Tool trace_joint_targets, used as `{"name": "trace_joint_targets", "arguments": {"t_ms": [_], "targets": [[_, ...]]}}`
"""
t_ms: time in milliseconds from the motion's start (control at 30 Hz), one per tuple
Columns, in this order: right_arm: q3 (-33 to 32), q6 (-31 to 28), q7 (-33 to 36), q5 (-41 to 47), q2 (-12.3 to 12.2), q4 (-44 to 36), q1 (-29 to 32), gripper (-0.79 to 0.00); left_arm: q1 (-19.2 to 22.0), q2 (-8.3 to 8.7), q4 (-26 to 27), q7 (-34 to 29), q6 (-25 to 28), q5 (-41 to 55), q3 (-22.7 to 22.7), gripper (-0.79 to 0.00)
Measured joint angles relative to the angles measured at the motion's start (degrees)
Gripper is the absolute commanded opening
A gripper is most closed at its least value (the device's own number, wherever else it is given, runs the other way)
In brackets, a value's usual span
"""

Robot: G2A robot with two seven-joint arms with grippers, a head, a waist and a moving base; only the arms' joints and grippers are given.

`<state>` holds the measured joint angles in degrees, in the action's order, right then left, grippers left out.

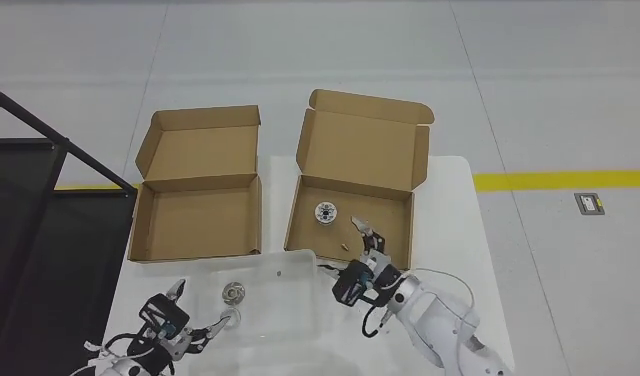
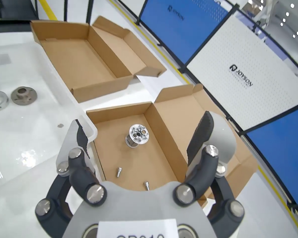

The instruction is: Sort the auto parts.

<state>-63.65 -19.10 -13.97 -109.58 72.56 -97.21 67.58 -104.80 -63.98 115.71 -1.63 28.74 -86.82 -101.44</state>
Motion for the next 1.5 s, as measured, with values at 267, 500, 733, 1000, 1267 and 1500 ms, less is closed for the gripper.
{"name": "trace_joint_targets", "arguments": {"t_ms": [267, 500, 733, 1000, 1267, 1500], "targets": [[-4.8, -3.65, -18.63, -4.89, -2.31, 0.14, 5.97, 0.0, 4.91, 0.44, 2.04, -10.53, 2.46, -10.31, 5.55, 0.0], [-5.16, -5.46, -17.72, -4.2, -2.47, 0.74, 6.11, 0.0, 4.94, 0.43, 2.06, -10.57, 2.32, -10.37, 5.63, 0.0], [-5.16, -5.46, -17.73, -4.21, -2.47, 0.73, 6.11, 0.0, 5.65, 0.49, 1.58, -13.29, 2.86, -11.29, 6.44, 0.0], [-5.16, -5.46, -17.73, -4.21, -2.47, 0.73, 6.11, 0.0, 10.85, 0.3, -1.03, -22.95, 3.7, -12.48, 11.39, 0.0], [-5.16, -5.46, -17.73, -4.21, -2.47, 0.73, 6.11, 0.0, 16.61, -0.16, -4.64, -33.6, 4.06, -8.7, 15.1, 0.0], [-5.16, -5.46, -17.73, -4.21, -2.47, 0.73, 6.11, 0.0, 20.06, -0.36, -7.85, -39.41, 4.73, -4.72, 16.52, -0.083]]}}
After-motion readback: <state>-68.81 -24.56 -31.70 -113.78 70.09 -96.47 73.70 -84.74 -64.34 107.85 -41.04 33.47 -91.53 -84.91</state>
